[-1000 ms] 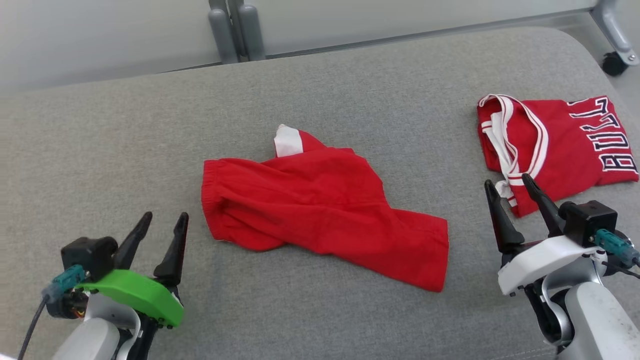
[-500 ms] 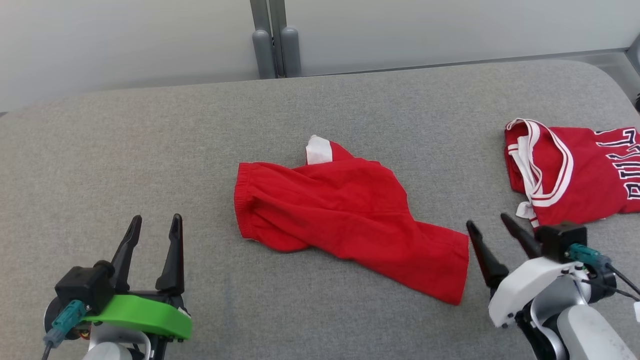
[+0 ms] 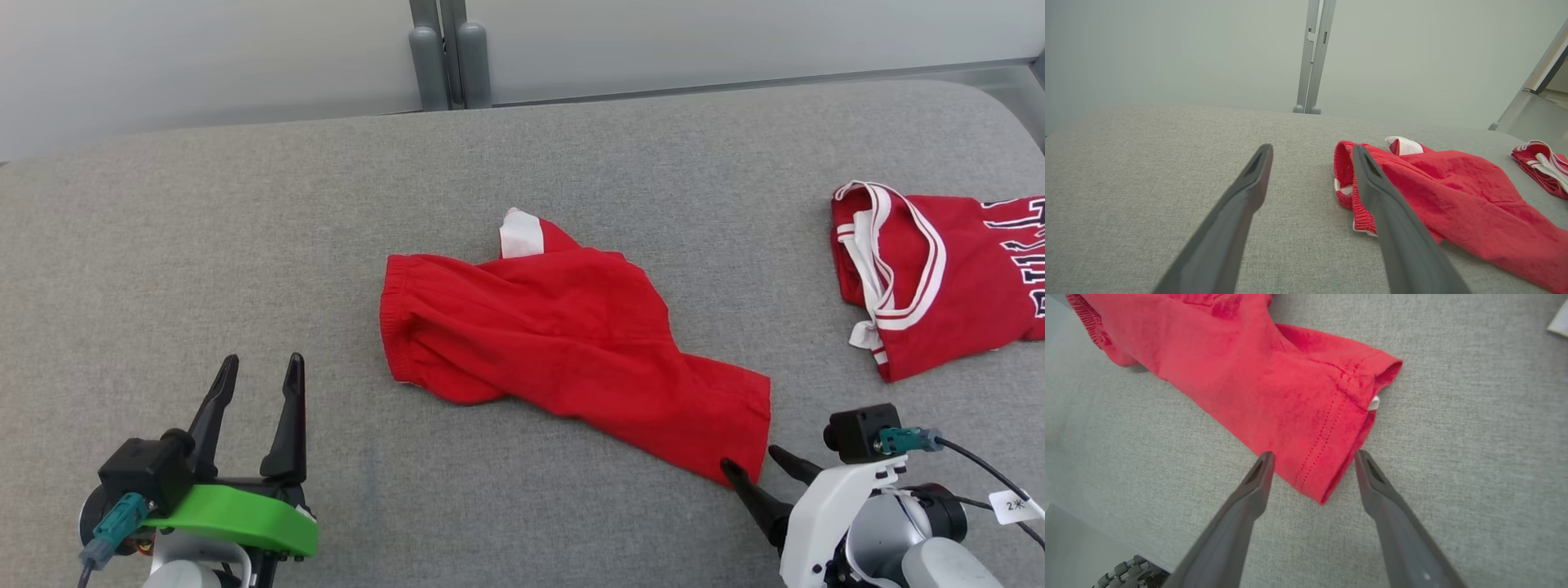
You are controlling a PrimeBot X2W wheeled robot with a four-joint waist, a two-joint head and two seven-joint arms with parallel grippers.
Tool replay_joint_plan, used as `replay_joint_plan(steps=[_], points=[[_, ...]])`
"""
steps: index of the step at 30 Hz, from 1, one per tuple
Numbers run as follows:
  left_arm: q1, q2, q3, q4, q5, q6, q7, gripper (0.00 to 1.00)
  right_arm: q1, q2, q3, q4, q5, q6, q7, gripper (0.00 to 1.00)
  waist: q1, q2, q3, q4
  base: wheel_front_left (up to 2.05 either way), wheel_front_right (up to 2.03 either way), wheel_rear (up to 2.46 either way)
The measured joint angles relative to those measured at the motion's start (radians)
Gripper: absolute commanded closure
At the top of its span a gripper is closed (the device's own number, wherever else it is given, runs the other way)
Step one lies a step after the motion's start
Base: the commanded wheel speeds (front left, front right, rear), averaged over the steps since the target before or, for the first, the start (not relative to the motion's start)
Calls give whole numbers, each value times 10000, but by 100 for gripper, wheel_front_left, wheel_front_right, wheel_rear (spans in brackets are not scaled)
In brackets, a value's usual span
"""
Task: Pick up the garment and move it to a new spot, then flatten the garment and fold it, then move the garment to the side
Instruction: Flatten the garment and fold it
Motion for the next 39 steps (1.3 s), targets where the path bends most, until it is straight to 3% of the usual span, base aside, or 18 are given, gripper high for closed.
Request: replay_joint_plan(steps=[3,4,5,9,10,19,25,39], points=[[-51,-25,25,115,19,-54,0,0,-12,19,31,-10,-13,-2,54,0,0,0,81,46,0,0,0],[-76,-42,27,127,33,-59,0,0,-26,44,58,-15,-36,-2,44,5,0,0,98,65,0,0,0],[-98,-59,31,148,40,-100,0,0,-57,79,77,-15,-56,-2,0,35,0,1,119,88,0,0,0],[-153,-100,61,236,63,-134,0,0,-246,96,79,-77,-167,-2,-234,93,0,0,198,158,0,0,0],[-155,-102,61,276,69,-144,0,0,-256,102,75,-65,-169,-2,-270,100,0,0,211,173,0,0,0],[-228,-171,17,451,88,-238,0,0,-834,148,69,-284,-403,-2,-1229,100,0,0,272,304,0,0,0],[-550,-242,-134,454,203,-362,0,0,-2389,-81,201,-75,-90,0,-1358,100,0,0,619,431,0,0,0],[-1585,-765,-483,986,499,-800,4,0,-5470,-1030,-278,3196,1845,-2,-1346,100,0,0,1918,1419,0,0,0]])
